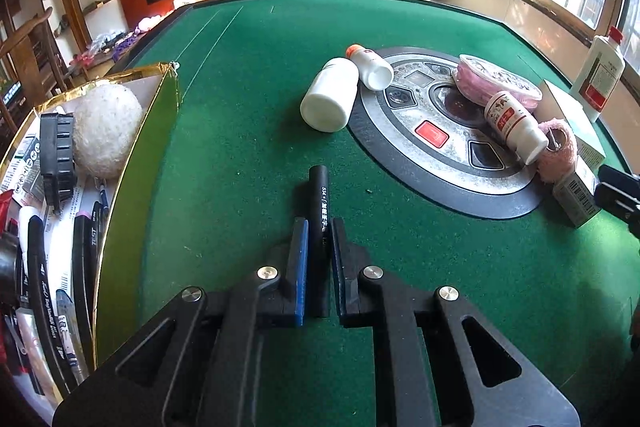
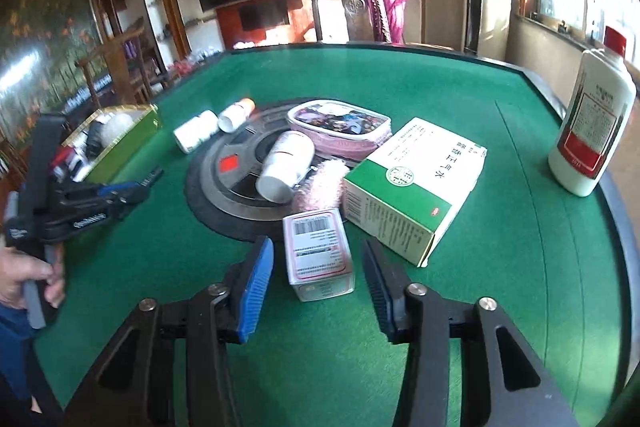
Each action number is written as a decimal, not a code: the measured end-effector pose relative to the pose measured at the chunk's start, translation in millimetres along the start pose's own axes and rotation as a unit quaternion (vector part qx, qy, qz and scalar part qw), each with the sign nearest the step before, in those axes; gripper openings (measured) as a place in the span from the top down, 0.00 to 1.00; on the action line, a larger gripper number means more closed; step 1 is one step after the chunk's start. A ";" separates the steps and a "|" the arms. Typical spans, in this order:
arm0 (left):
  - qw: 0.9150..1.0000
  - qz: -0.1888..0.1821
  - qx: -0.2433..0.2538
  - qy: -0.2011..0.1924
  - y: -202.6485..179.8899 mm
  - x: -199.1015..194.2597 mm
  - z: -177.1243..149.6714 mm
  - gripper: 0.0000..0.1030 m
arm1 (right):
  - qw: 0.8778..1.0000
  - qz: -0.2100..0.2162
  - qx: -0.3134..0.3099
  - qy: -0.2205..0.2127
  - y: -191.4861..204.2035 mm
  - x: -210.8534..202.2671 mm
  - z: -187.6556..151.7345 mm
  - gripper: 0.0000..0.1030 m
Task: Organize objects
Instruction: 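Grasp the black marker on the felt with the left tool while the right tool grasps the white barcode box, then carry the black marker and white box over the tray with both tools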
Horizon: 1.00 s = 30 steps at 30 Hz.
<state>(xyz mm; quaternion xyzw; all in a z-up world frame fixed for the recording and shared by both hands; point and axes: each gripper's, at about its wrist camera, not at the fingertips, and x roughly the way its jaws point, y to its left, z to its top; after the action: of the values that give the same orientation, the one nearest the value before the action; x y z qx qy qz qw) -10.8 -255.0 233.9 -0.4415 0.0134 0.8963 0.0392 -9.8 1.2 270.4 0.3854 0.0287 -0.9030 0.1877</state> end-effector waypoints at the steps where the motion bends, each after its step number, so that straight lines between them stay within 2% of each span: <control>1: 1.000 0.001 0.003 0.000 -0.5 0.1 0.3 0.90 | 1.000 0.000 0.000 0.005 -1.4 5.0 0.6 0.51; 5: 1.000 0.006 0.007 -0.004 -2.7 0.2 -0.2 0.90 | 0.999 0.007 -0.002 0.035 -1.7 26.6 -1.8 0.51; 6: 1.000 0.007 0.007 -0.005 -2.9 0.2 -0.3 0.90 | 0.999 0.008 -0.004 0.035 -1.1 29.3 -3.1 0.53; 8: 1.000 0.004 0.002 -0.006 -1.6 0.1 -0.2 0.90 | 0.999 -0.003 -0.014 0.040 0.7 32.0 -5.0 0.66; 10: 1.000 -0.006 -0.006 -0.006 0.9 -0.4 -0.8 0.90 | 0.999 -0.005 -0.012 0.036 -1.1 27.0 -7.1 0.67; 16: 0.999 -0.021 -0.022 -0.010 5.5 -3.6 -0.8 0.90 | 0.997 0.063 0.029 0.018 -4.4 2.9 -9.6 0.67; 21: 0.999 -0.024 -0.027 -0.022 5.9 -9.2 1.0 0.90 | 0.993 0.112 0.026 0.013 11.5 -7.0 -11.7 0.67; 30: 0.999 -0.026 -0.032 -0.029 7.9 -11.2 1.4 0.90 | 0.990 0.139 0.021 0.017 23.4 -7.1 -14.7 0.67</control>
<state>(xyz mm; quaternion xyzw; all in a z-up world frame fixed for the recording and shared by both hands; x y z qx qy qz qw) -5.8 -263.4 243.6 -0.4167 -0.0281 0.9073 0.0484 13.2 -15.4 267.3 0.4042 -0.0407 -0.8620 0.3031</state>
